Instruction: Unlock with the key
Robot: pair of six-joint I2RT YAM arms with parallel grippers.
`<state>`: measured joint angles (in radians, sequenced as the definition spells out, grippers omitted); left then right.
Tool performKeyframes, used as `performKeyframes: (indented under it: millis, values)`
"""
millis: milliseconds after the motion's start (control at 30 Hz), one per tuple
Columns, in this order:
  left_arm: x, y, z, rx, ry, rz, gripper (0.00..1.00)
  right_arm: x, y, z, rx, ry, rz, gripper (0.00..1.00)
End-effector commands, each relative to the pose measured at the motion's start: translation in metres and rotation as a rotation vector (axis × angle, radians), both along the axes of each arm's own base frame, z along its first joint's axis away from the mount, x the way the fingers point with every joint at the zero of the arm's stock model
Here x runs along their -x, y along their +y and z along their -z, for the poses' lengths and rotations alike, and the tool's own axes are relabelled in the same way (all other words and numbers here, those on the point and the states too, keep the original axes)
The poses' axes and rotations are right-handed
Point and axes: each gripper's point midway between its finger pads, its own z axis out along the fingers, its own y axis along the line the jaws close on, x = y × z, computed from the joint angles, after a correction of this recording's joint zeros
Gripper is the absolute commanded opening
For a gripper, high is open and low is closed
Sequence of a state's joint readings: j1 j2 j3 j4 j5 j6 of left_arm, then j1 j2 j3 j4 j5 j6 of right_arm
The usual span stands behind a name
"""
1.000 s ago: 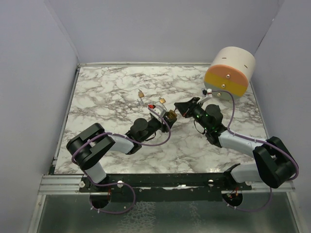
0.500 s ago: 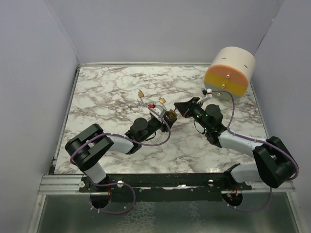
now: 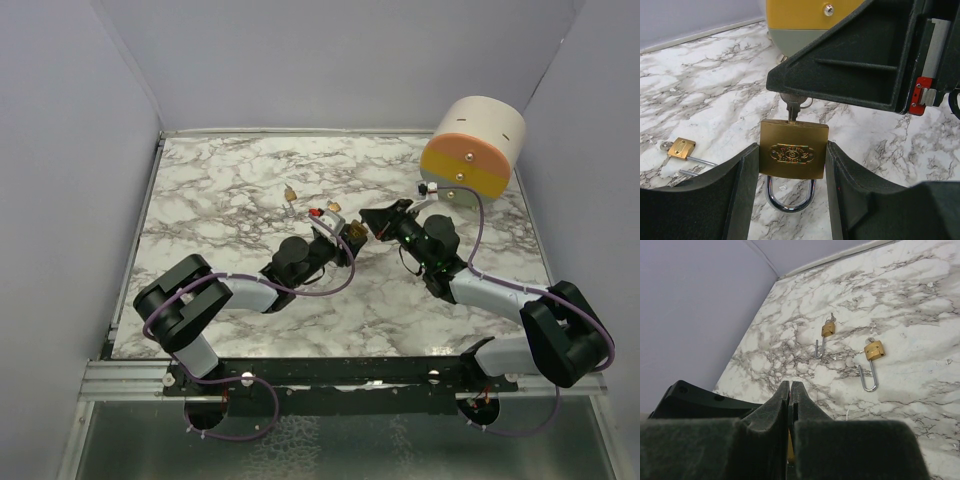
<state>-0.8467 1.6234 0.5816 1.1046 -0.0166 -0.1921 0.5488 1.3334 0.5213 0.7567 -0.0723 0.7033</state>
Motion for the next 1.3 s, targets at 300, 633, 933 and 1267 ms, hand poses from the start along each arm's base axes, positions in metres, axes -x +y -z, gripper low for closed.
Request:
performKeyframes:
  millis: [300, 633, 933, 1267]
  values:
    - [-0.008, 0.000, -0.080, 0.150, -0.169, -0.038, 0.00, 0.009, 0.013, 0.018, 0.024, 0.071, -0.069, 0.01]
    - [0.001, -0.005, -0.095, 0.139, -0.261, 0.021, 0.00, 0.013, 0.023, 0.017, 0.049, 0.074, -0.138, 0.01]
    - [-0.005, 0.003, -0.110, 0.168, -0.267, -0.031, 0.00, 0.015, 0.024, 0.015, 0.046, 0.089, -0.145, 0.01]
    - [-0.004, -0.003, -0.119, 0.181, -0.261, 0.015, 0.00, 0.021, 0.028, 0.011, 0.046, 0.083, -0.183, 0.01]
